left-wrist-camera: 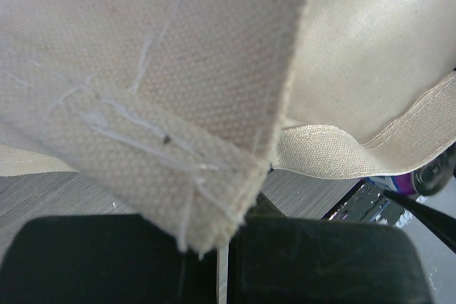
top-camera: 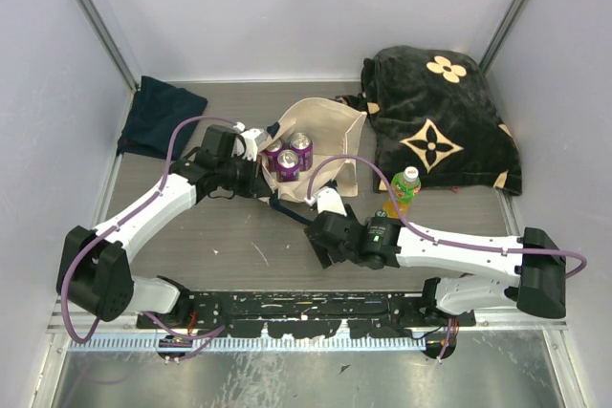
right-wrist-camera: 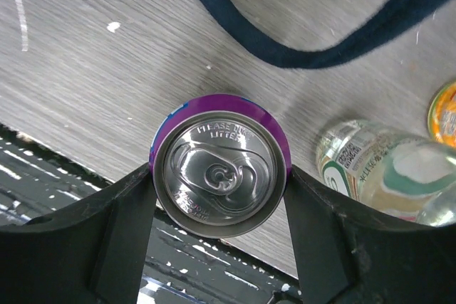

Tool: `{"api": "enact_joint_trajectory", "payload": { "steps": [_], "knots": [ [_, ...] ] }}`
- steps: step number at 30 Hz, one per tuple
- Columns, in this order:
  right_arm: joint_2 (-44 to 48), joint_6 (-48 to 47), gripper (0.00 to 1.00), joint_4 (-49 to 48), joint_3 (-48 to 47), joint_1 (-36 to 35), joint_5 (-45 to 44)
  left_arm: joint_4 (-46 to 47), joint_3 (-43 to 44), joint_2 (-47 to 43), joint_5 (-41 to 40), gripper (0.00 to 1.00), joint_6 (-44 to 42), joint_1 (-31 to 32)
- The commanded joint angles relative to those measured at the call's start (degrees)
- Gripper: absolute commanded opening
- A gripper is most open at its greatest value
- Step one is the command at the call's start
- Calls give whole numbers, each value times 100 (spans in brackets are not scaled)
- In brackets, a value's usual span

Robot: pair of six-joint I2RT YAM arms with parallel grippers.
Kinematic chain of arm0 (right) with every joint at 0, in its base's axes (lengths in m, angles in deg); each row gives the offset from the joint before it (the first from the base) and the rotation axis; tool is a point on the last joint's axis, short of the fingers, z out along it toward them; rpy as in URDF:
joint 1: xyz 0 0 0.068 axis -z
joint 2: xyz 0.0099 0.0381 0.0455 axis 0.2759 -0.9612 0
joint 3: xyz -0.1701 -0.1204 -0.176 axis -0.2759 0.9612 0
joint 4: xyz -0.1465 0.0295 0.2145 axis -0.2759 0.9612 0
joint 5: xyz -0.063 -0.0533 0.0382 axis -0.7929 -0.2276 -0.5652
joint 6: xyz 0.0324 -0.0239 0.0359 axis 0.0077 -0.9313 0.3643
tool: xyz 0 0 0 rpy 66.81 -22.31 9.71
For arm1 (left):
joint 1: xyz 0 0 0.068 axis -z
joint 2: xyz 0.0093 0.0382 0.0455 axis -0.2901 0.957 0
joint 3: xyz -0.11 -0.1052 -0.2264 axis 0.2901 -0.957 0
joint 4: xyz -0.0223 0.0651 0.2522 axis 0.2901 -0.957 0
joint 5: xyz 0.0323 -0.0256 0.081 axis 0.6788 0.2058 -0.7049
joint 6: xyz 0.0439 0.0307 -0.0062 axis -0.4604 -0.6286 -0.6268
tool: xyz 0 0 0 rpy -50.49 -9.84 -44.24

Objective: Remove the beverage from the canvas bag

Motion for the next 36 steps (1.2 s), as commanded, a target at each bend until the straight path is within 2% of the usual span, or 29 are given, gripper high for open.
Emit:
{"api": "enact_joint_trajectory", "payload": {
  "steps": [1,6,7,8,10,12,13,20,25,30,36],
  "knots": [
    [439,361,1,-762,216,283,118,-482,-73,5,-339,1,-75,-20],
    [328,389,1,-895,379,372,87,-514,-74,6,-375,1,-86,-25],
    [288,388,6,-909,391,376,97,-514,-81,6,-377,1,-85,-20],
    [234,398,20,-912,394,377,102,-511,-82,4,-377,1,-87,-22],
    [167,414,65,-892,382,377,114,-511,-81,-2,-376,1,-76,-24],
    [139,451,96,-816,326,378,46,-509,-85,-14,-368,1,-79,-25],
    [141,446,100,-775,300,377,-10,-516,-87,-18,-367,1,-86,-25],
    [276,124,100,-391,-378,377,-381,-468,-129,-52,-340,1,-86,-25],
    [117,-609,98,-225,-1744,381,-459,-426,-171,-96,-317,1,-54,-24],
    [-429,-1202,78,-191,-3021,491,-440,-345,-246,-183,-276,1,-7,-24],
    [-1153,-1291,62,-599,-3596,1527,307,-354,-270,-216,-303,1,25,-24]
  ]
}}
